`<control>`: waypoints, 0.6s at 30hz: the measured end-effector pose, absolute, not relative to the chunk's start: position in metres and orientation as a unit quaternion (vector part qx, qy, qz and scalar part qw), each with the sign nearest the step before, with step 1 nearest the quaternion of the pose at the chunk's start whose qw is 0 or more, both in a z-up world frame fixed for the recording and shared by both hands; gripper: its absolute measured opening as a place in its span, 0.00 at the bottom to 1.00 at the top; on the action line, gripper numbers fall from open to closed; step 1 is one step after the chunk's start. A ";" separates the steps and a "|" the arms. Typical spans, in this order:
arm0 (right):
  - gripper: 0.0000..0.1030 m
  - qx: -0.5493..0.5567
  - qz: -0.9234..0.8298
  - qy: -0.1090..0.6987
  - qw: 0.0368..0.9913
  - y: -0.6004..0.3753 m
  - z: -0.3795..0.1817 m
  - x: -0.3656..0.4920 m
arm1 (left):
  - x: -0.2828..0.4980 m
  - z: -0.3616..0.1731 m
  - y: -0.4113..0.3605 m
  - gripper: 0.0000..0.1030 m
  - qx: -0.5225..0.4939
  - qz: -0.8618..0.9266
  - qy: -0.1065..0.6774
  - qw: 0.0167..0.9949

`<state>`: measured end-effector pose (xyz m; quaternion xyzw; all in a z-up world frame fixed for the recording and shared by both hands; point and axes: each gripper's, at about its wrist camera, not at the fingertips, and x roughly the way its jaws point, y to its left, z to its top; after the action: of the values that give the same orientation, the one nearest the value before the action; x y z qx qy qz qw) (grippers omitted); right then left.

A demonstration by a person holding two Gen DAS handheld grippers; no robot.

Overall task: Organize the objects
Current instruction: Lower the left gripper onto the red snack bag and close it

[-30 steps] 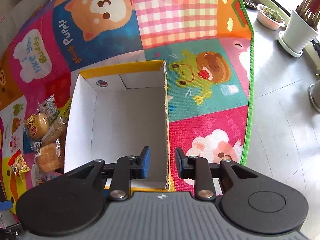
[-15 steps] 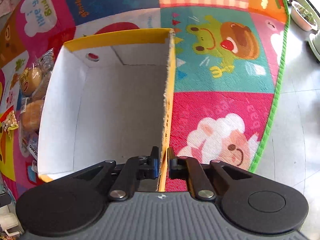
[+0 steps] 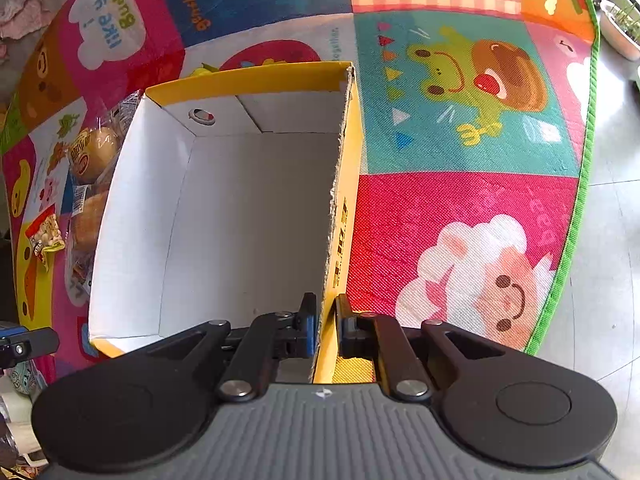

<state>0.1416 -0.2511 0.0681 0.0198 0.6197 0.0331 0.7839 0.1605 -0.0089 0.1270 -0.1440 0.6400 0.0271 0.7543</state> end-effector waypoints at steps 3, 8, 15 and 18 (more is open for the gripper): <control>0.09 0.021 0.037 0.622 0.782 -0.254 0.068 0.141 | 0.166 0.135 0.020 1.00 -0.136 0.069 0.619 0.771; 0.10 0.025 0.031 0.619 0.785 -0.255 0.068 0.141 | 0.187 0.137 0.059 1.00 -0.032 0.099 0.588 0.802; 0.10 0.004 0.013 0.626 0.780 -0.246 0.060 0.140 | 0.225 0.097 0.106 1.00 -0.155 0.165 0.591 0.775; 0.10 -0.007 0.002 0.626 0.780 -0.241 0.057 0.139 | 0.240 0.078 0.099 1.00 -0.137 0.153 0.608 0.767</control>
<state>0.1388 -0.2413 0.0573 -0.0067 0.6259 0.0021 0.7799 0.2401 0.0990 0.0779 -0.1372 0.6082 0.1525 0.7668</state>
